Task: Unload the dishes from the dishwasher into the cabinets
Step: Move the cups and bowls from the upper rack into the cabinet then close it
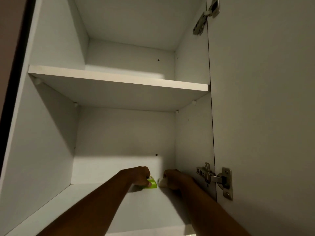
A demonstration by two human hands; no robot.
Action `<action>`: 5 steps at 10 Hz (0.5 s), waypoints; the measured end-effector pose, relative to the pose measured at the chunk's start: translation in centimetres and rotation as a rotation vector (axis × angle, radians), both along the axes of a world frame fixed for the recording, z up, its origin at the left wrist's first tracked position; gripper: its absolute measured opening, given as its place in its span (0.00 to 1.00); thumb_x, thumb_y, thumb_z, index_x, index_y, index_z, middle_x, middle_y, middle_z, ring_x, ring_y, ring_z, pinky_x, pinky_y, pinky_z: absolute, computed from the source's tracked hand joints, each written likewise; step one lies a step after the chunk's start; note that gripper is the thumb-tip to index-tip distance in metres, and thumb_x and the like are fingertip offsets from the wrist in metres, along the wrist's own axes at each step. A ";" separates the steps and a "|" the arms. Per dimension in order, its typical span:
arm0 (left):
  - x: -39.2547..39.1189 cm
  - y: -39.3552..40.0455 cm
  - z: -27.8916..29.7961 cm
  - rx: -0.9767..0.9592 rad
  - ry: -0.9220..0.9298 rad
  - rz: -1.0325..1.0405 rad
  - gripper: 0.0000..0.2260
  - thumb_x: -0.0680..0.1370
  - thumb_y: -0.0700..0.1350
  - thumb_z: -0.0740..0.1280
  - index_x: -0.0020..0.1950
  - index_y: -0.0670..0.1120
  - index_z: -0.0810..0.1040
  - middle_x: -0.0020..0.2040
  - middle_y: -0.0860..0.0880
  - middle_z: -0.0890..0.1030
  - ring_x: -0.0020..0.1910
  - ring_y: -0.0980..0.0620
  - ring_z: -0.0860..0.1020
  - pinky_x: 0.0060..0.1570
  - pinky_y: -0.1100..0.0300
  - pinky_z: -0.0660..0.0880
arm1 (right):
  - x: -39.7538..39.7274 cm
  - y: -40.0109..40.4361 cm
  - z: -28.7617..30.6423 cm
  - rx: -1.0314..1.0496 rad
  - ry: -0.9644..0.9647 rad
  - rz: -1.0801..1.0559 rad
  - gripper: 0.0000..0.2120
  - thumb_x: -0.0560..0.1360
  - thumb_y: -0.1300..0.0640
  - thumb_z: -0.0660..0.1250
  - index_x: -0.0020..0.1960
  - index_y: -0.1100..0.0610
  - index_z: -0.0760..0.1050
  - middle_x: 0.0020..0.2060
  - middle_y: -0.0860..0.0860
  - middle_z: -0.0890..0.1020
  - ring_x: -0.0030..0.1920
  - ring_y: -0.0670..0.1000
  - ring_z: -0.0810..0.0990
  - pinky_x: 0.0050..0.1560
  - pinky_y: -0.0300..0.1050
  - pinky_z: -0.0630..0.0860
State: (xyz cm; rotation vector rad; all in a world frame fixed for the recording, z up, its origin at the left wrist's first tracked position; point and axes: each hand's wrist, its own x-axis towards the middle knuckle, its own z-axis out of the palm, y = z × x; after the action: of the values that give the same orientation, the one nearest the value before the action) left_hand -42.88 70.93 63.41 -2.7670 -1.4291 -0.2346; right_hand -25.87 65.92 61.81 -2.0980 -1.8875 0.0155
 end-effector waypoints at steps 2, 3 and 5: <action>0.8 0.3 -0.6 0.042 -0.054 -0.032 0.20 0.80 0.51 0.65 0.65 0.39 0.75 0.65 0.42 0.76 0.63 0.44 0.74 0.55 0.57 0.70 | 1.5 3.8 -1.6 0.187 0.251 0.073 0.21 0.79 0.57 0.59 0.70 0.64 0.70 0.68 0.61 0.75 0.42 0.48 0.75 0.46 0.44 0.77; 0.3 1.0 -0.8 0.063 -0.074 -0.048 0.17 0.79 0.50 0.66 0.63 0.42 0.77 0.63 0.44 0.77 0.63 0.45 0.74 0.58 0.56 0.70 | 1.6 3.5 -2.1 0.205 0.336 0.098 0.20 0.76 0.58 0.63 0.66 0.63 0.73 0.59 0.59 0.79 0.40 0.49 0.78 0.35 0.43 0.79; -0.6 1.0 -0.8 0.160 -0.138 -0.045 0.23 0.74 0.50 0.72 0.69 0.51 0.74 0.68 0.51 0.73 0.68 0.51 0.70 0.64 0.57 0.69 | 0.0 0.1 0.3 0.138 0.035 0.001 0.19 0.74 0.60 0.71 0.65 0.58 0.77 0.64 0.55 0.78 0.63 0.56 0.78 0.63 0.44 0.74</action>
State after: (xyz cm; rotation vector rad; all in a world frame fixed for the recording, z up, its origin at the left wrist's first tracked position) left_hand -43.53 71.94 62.65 -2.7008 -1.3111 -0.5259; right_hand -25.90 65.99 62.15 -1.9923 -1.8152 -0.0753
